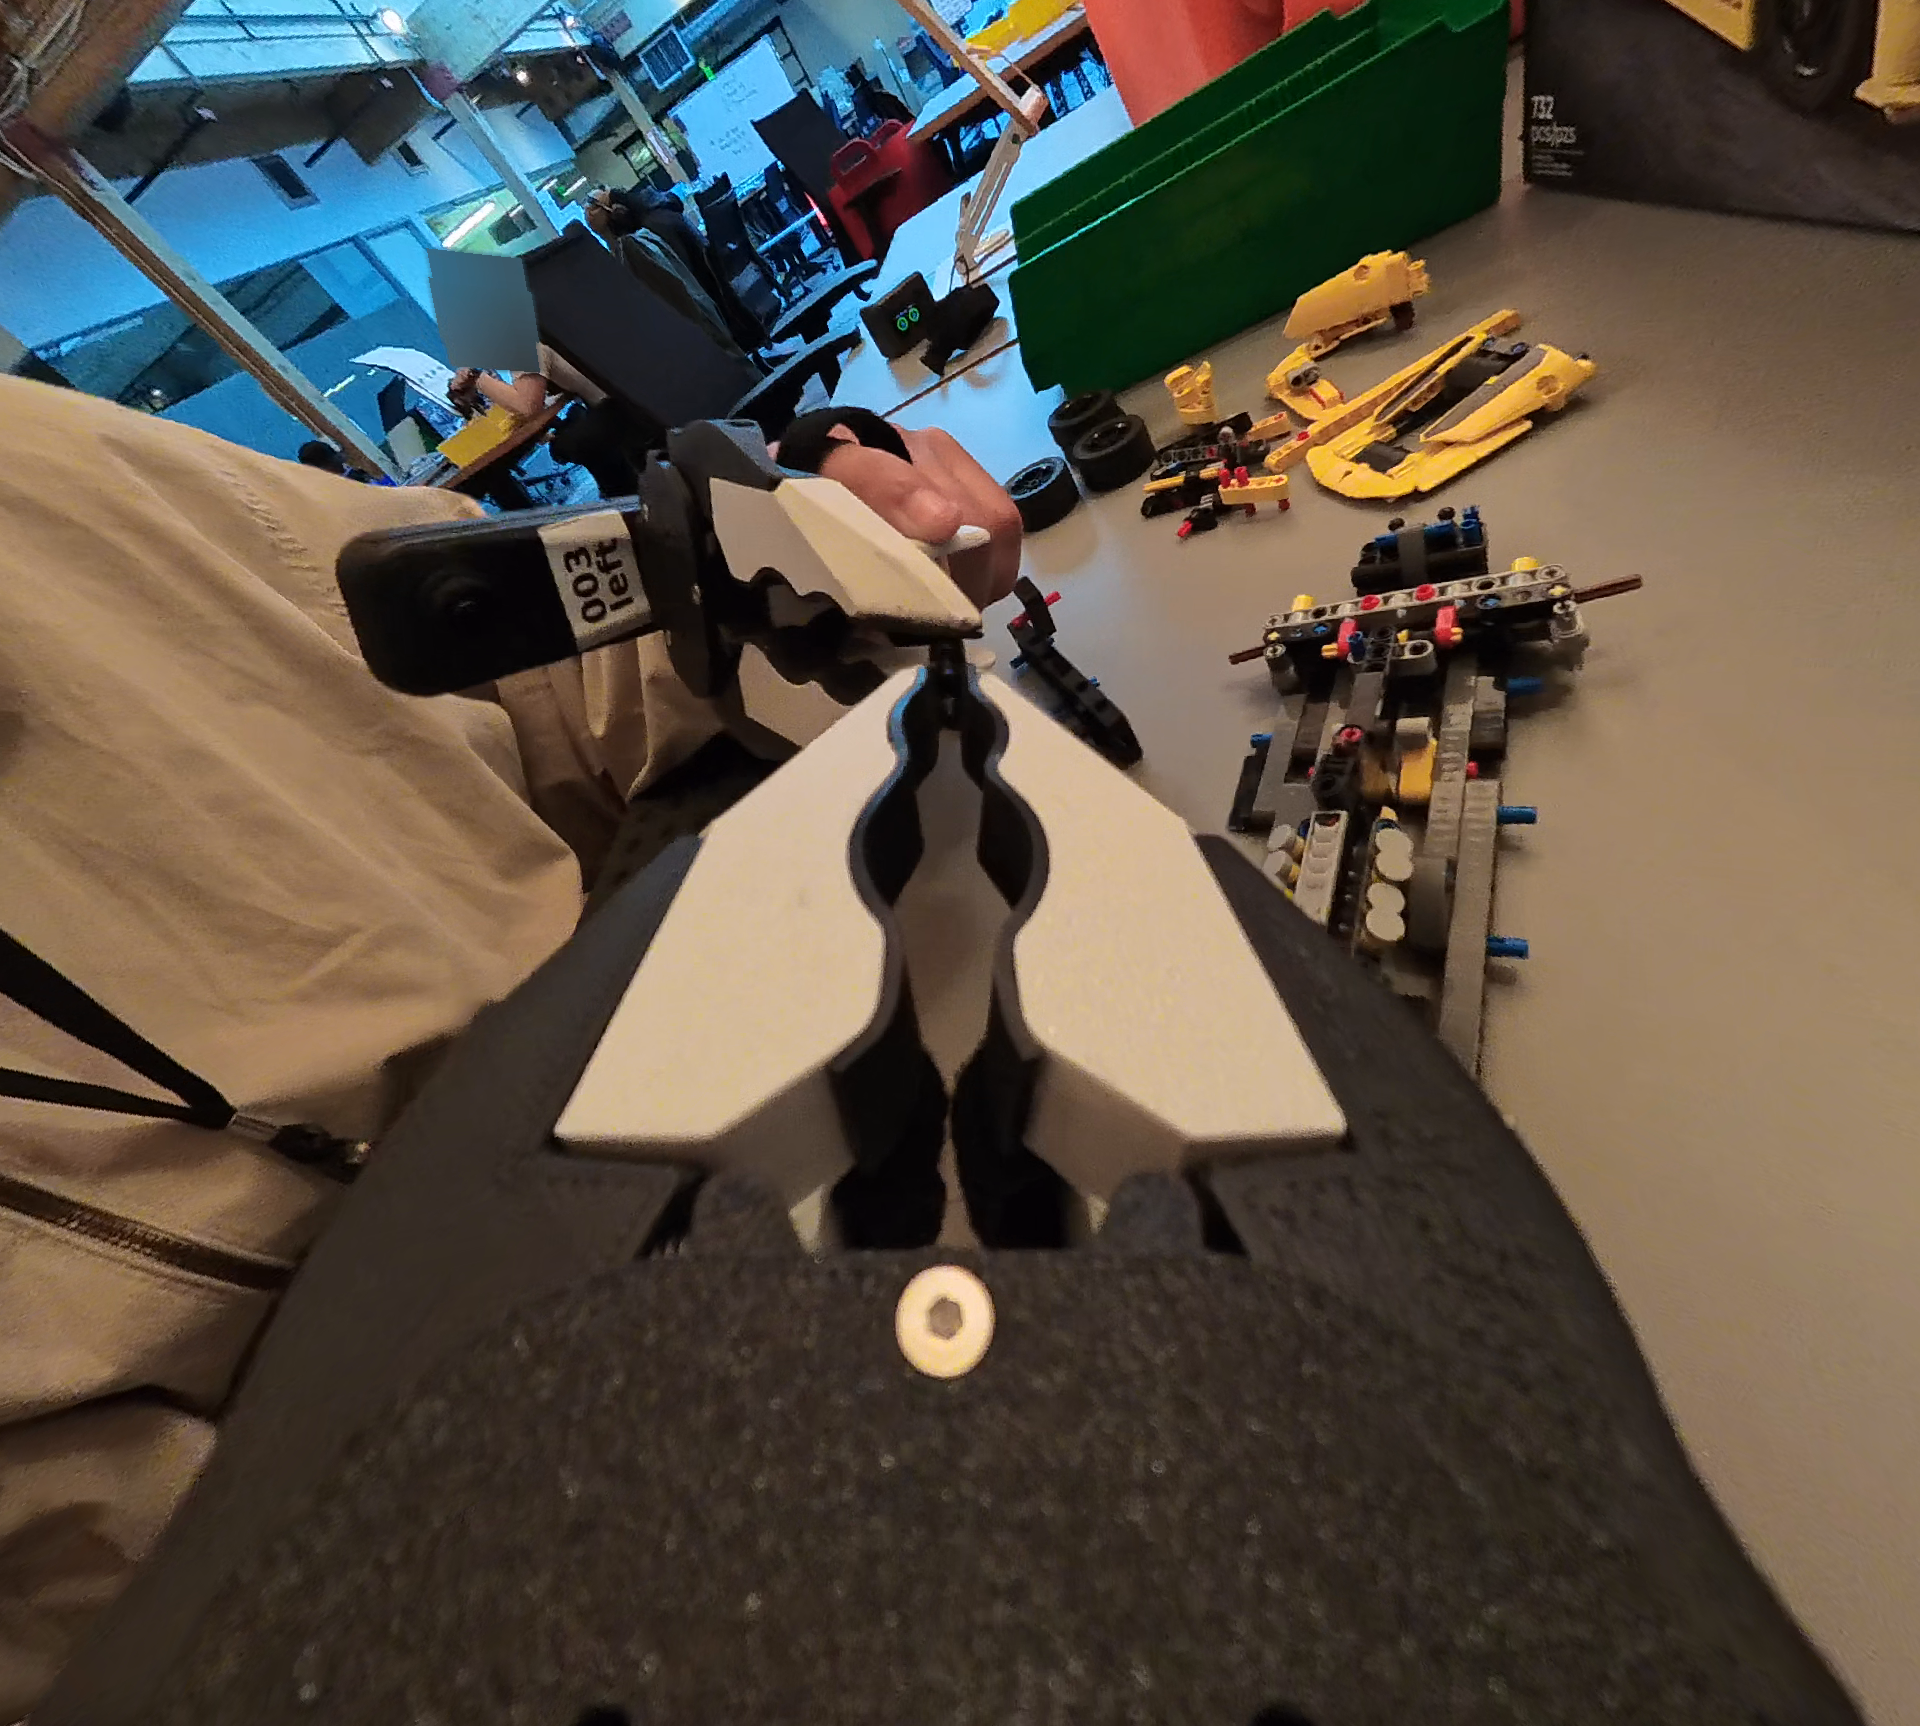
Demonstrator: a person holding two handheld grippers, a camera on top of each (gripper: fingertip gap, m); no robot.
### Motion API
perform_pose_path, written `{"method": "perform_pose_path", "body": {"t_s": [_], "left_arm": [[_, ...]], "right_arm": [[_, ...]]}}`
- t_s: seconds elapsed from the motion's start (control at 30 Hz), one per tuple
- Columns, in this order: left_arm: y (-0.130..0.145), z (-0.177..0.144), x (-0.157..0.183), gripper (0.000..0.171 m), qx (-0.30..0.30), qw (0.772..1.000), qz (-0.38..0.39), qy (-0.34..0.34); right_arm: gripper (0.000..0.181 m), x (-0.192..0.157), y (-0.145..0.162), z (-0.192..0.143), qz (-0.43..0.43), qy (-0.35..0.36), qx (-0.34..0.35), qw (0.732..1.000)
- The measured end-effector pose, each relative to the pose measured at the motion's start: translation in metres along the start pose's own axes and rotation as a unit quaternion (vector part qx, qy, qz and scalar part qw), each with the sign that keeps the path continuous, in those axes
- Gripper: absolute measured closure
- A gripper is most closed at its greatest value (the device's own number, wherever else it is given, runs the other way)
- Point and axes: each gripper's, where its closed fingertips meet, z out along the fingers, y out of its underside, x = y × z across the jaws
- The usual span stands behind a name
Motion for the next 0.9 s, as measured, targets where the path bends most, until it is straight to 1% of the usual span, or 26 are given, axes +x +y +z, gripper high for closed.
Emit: {"method": "perform_pose_path", "body": {"t_s": [0.03, 0.07, 0.1, 0.13, 0.17, 0.2, 0.23, 0.27, 0.33, 0.37, 0.4, 0.43, 0.47, 0.5, 0.53, 0.57, 0.63, 0.77, 0.83, 0.9], "left_arm": [[0.007, -0.002, -0.01, 0.171, -0.013, 1.0, -0.008, -0.022], [0.017, -0.009, -0.029, 0.171, -0.024, 0.998, -0.023, -0.058], [0.026, -0.017, -0.046, 0.171, -0.021, 0.996, -0.06, -0.069], [0.03, -0.022, -0.058, 0.171, -0.011, 0.991, -0.112, -0.067], [0.03, -0.025, -0.063, 0.171, 0.005, 0.987, -0.152, -0.06], [0.027, -0.023, -0.058, 0.171, 0.017, 0.981, -0.191, -0.038], [0.024, -0.017, -0.047, 0.171, 0.025, 0.97, -0.242, 0.001], [0.02, -0.012, -0.038, 0.171, 0.034, 0.952, -0.301, 0.033], [0.002, -0.004, -0.023, 0.171, 0.068, 0.898, -0.423, 0.105], [-0.004, 0.0, -0.017, 0.164, 0.071, 0.871, -0.467, 0.136], [-0.01, 0.002, -0.015, 0.145, 0.079, 0.845, -0.505, 0.159], [-0.019, -0.001, -0.015, 0.138, 0.1, 0.819, -0.534, 0.185], [-0.024, -0.004, -0.018, 0.138, 0.122, 0.797, -0.558, 0.197], [-0.025, -0.006, -0.021, 0.138, 0.133, 0.784, -0.572, 0.202], [-0.024, -0.007, -0.019, 0.143, 0.13, 0.781, -0.573, 0.212], [-0.021, -0.007, -0.014, 0.149, 0.12, 0.784, -0.567, 0.221], [-0.021, -0.009, -0.009, 0.156, 0.115, 0.792, -0.553, 0.232], [-0.025, -0.011, -0.003, 0.159, 0.114, 0.807, -0.526, 0.244], [-0.025, -0.012, -0.001, 0.163, 0.113, 0.817, -0.512, 0.24], [-0.025, -0.012, -0.001, 0.164, 0.119, 0.826, -0.499, 0.234]], "right_arm": [[0.179, 0.002, -0.002, -0.005, 0.007, 0.004, 0.005, 1.0], [0.179, 0.012, -0.013, -0.024, 0.011, 0.028, 0.045, 0.999], [0.179, 0.019, -0.03, -0.054, 0.014, 0.045, 0.105, 0.993], [0.18, 0.024, -0.04, -0.08, 0.004, 0.065, 0.136, 0.989], [0.179, 0.027, -0.038, -0.092, 0.001, 0.079, 0.126, 0.989], [0.179, 0.024, -0.037, -0.093, 0.004, 0.065, 0.122, 0.99], [0.179, 0.018, -0.038, -0.089, 0.004, 0.045, 0.13, 0.991], [0.179, 0.014, -0.036, -0.079, -0.001, 0.034, 0.118, 0.992], [0.179, 0.0, -0.035, -0.056, -0.058, 0.019, 0.107, 0.992], [0.179, -0.008, -0.035, -0.045, -0.085, 0.011, 0.104, 0.991], [0.178, -0.01, -0.03, -0.033, -0.101, 0.016, 0.079, 0.992], [0.178, -0.009, -0.023, -0.024, -0.109, 0.022, 0.052, 0.992], [0.178, -0.011, -0.018, -0.018, -0.111, 0.018, 0.037, 0.993], [0.178, -0.014, -0.014, -0.013, -0.111, 0.008, 0.029, 0.993], [0.178, -0.016, -0.011, -0.01, -0.11, 0.002, 0.023, 0.994], [0.178, -0.016, -0.009, -0.008, -0.111, 0.002, 0.015, 0.994], [0.178, -0.018, -0.007, -0.005, -0.114, -0.001, 0.008, 0.993], [0.178, -0.022, -0.002, 0.0, -0.112, -0.008, -0.009, 0.994], [0.178, -0.022, -0.001, 0.001, -0.11, -0.009, -0.013, 0.994], [0.178, -0.023, 0.0, 0.001, -0.11, -0.009, -0.015, 0.994]]}}
